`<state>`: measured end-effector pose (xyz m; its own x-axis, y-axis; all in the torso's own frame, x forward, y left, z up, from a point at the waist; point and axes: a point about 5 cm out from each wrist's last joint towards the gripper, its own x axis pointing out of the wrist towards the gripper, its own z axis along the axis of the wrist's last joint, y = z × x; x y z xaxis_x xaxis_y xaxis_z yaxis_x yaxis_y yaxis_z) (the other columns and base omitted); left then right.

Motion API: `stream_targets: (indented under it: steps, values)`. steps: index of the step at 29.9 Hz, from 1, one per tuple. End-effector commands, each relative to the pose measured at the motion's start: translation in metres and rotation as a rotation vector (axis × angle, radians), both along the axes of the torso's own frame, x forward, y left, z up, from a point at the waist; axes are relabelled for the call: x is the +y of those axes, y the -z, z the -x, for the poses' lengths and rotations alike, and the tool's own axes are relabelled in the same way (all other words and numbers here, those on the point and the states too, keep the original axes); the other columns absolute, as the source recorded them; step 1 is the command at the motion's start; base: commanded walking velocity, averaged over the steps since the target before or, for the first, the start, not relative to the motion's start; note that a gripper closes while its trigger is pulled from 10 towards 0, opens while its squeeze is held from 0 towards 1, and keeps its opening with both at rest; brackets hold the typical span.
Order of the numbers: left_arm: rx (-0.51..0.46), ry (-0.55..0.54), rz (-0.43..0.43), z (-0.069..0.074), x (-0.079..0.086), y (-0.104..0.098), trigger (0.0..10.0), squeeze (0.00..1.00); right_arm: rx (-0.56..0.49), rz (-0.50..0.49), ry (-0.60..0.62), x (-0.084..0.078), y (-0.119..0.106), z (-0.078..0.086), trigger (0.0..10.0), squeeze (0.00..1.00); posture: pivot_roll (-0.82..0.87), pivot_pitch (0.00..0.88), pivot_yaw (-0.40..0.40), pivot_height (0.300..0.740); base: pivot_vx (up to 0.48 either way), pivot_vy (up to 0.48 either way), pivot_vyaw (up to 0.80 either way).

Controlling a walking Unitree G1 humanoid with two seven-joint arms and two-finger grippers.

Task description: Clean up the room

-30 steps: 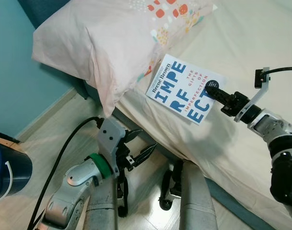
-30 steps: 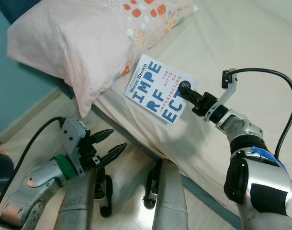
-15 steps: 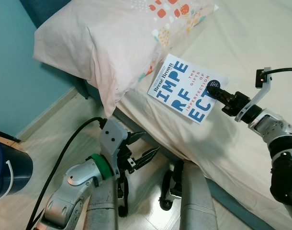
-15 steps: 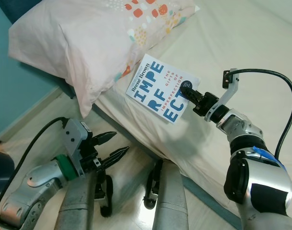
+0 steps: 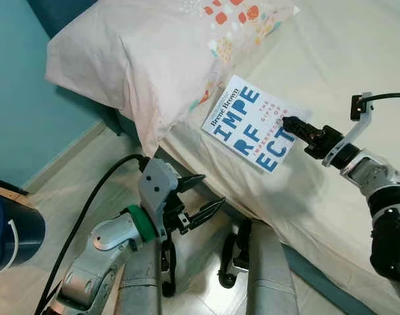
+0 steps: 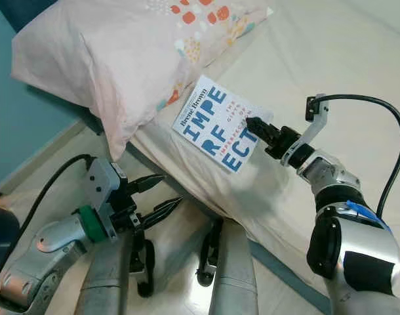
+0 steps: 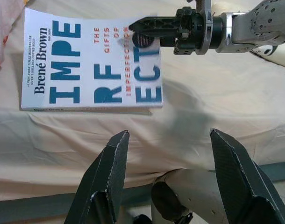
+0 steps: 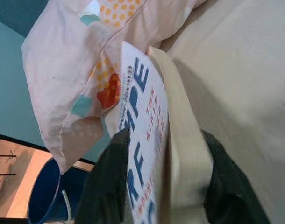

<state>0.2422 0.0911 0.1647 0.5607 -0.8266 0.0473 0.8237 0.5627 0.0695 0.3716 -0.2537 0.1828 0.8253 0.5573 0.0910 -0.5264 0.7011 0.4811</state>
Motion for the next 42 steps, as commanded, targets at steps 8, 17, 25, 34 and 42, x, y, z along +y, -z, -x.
stream_targets:
  steps: [8, 17, 25, 34, 42]
  values:
    - [0.013, 0.049, 0.004, 0.003, -0.009, 0.003, 10.0, 0.00, 0.026, 0.031, 0.067, -0.015, 0.007, 0.005, 10.0, 0.00, 0.17, 0.336, 0.034, 0.605, 0.000, 0.000, 0.00]
    - [0.000, 0.058, 0.019, -0.003, -0.014, 0.001, 10.0, 0.00, 0.000, 0.088, 0.228, -0.037, -0.003, 0.006, 10.0, 0.00, 0.15, 0.315, 0.052, 0.605, 0.000, 0.000, 0.00]
    - [-0.005, 0.076, 0.021, -0.007, -0.017, 0.000, 10.0, 0.00, -0.032, 0.081, 0.304, -0.052, -0.013, 0.009, 10.0, 0.00, 0.13, 0.289, 0.061, 0.605, 0.000, 0.000, 0.00]
    - [0.045, -0.290, 0.045, -0.049, 0.007, 0.019, 10.0, 0.00, -0.135, 0.370, 0.219, -0.016, -0.020, -0.007, 10.0, 0.00, 0.04, 0.171, 0.031, 0.605, 0.000, 0.000, 0.00]
    - [0.026, -0.615, 0.046, -0.068, 0.034, 0.028, 10.0, 0.00, -0.195, 0.503, 0.291, 0.035, 0.009, -0.011, 10.0, 0.00, 0.02, 0.121, 0.028, 0.605, 0.000, 0.000, 0.00]
